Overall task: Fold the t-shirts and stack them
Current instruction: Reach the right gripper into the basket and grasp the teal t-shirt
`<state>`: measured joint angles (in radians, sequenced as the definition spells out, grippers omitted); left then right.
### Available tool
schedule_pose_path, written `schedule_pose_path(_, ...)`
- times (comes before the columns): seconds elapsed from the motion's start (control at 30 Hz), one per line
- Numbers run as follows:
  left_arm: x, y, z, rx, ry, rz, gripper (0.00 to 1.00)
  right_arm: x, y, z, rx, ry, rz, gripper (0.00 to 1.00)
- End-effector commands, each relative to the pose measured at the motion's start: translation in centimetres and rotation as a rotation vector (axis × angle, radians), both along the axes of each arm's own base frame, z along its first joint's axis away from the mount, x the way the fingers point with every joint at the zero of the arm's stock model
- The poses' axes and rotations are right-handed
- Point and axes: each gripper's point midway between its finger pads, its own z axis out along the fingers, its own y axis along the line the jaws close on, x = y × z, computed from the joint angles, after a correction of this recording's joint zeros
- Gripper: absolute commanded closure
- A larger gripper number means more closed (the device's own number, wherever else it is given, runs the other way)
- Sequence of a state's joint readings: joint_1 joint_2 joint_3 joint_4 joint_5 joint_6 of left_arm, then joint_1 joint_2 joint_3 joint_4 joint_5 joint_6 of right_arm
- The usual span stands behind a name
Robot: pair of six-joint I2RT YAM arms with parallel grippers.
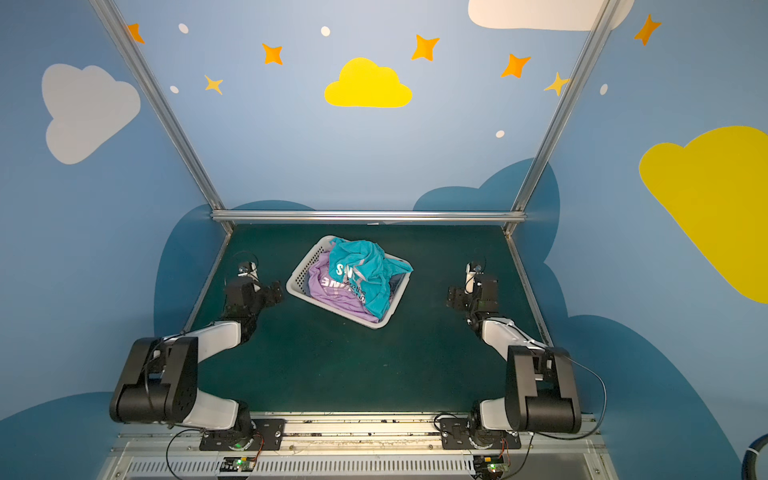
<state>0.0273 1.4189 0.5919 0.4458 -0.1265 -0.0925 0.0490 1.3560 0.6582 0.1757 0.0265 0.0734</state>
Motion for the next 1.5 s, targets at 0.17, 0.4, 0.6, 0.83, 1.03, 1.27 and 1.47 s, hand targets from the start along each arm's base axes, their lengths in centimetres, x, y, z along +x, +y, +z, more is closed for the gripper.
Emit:
schedule_pose_path(0.17, -10.2, 7.8, 3.0, -0.265, 0.106, 0.907, 0.00, -4.3, 3.9, 7.5, 0.016, -0.070, 0.004, 0.08)
schedule_pose_path(0.4, -9.2, 3.8, 2.2, -0.393, 0.262, 0.671, 0.00, -7.1, 8.8, 7.6, 0.053, 0.000, 0.086, 0.08)
schedule_pose_path(0.6, -6.1, -3.2, 0.9, -0.575, 0.284, 0.293, 0.08, -9.8, 16.0, 5.0, 0.043, 0.127, 0.315, 0.10)
schedule_pose_path(0.83, -3.4, -6.4, -1.1, -0.617, 0.353, 0.224, 0.06, -11.8, 22.0, 3.5, 0.077, 0.226, 0.502, 0.16)
schedule_pose_path(1.03, -1.0, -11.7, -3.1, -0.637, 0.420, 0.098, 0.33, -11.7, 23.2, 2.5, 0.061, 0.268, 0.545, 0.16)
schedule_pose_path(1.27, 0.7, -16.8, -5.3, -0.590, 0.505, 0.009, 0.51, -11.9, 23.8, -0.5, -0.002, 0.356, 0.576, 0.17)
schedule_pose_path(1.47, 2.7, -22.5, -6.3, -0.600, 0.556, -0.101, 0.55, -13.5, 23.5, -2.3, -0.076, 0.557, 0.528, 0.20)
